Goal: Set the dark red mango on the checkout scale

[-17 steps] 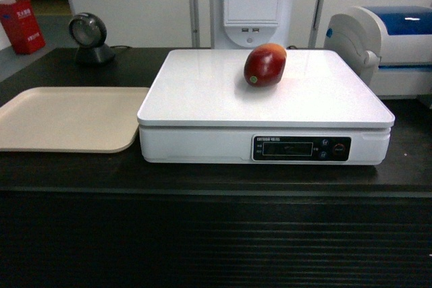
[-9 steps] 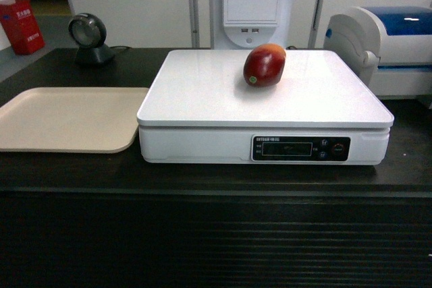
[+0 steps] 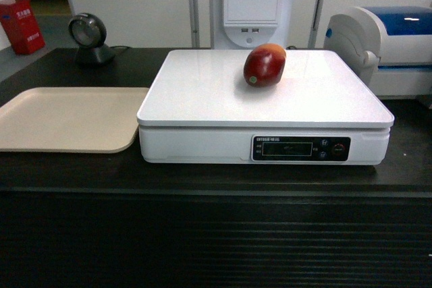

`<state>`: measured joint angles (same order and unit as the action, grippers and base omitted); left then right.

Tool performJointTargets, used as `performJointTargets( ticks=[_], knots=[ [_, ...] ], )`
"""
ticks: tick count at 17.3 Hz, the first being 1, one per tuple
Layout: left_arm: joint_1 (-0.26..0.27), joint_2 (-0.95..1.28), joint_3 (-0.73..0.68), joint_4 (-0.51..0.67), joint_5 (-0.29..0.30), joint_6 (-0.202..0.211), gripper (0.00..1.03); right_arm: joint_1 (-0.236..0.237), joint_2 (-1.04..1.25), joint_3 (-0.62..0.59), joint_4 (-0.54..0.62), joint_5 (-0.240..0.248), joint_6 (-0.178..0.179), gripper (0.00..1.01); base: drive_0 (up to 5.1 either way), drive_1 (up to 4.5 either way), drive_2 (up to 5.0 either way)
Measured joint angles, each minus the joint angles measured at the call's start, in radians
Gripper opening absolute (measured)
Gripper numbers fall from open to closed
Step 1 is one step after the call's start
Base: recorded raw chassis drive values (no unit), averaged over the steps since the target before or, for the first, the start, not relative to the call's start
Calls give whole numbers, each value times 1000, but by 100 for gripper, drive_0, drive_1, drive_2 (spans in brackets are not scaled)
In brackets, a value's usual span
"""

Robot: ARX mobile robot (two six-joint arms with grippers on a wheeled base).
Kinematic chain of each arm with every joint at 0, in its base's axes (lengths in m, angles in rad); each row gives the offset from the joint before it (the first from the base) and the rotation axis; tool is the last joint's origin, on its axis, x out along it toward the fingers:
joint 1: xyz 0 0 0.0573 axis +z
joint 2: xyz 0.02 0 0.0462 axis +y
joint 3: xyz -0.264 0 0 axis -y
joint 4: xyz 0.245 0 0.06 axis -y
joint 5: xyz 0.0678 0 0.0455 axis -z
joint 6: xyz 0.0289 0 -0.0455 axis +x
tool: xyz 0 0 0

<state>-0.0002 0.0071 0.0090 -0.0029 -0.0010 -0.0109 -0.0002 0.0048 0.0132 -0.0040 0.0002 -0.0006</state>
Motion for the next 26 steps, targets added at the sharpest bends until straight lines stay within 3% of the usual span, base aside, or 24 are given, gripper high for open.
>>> performJointTargets(
  ticks=[26],
  knots=[
    [0, 0, 0, 0, 0, 0, 98, 0, 0, 0, 1, 0, 0, 98, 0, 0, 0]
  ],
)
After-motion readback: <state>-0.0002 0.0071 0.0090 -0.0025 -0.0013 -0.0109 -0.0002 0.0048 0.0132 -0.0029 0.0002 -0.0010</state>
